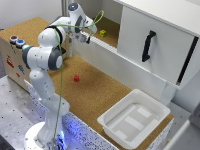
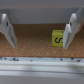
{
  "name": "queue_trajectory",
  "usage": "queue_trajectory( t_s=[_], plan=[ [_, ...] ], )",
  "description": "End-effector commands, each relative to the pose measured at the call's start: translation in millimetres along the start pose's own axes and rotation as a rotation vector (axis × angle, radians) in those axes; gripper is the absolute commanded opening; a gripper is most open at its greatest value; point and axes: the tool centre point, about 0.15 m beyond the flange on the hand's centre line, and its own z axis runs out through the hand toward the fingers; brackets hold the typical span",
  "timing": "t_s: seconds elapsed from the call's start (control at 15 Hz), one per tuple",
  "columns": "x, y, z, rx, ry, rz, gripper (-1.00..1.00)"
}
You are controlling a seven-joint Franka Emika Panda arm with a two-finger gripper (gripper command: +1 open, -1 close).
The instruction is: Go towards the yellow block and grasp it
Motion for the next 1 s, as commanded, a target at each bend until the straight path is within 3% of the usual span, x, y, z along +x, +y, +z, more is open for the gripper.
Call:
queue_trajectory(
  t_s=[0.0,0.8,0.87,0.93],
  plan=[
    [43,23,46,-0.107,-0.038,0.025,1.0],
    [72,46,89,-0.106,-0.066,0.002,1.0],
    [73,48,87,-0.112,-0.059,0.001,-1.0],
    [73,47,87,-0.111,-0.059,-0.008,-1.0]
  ],
)
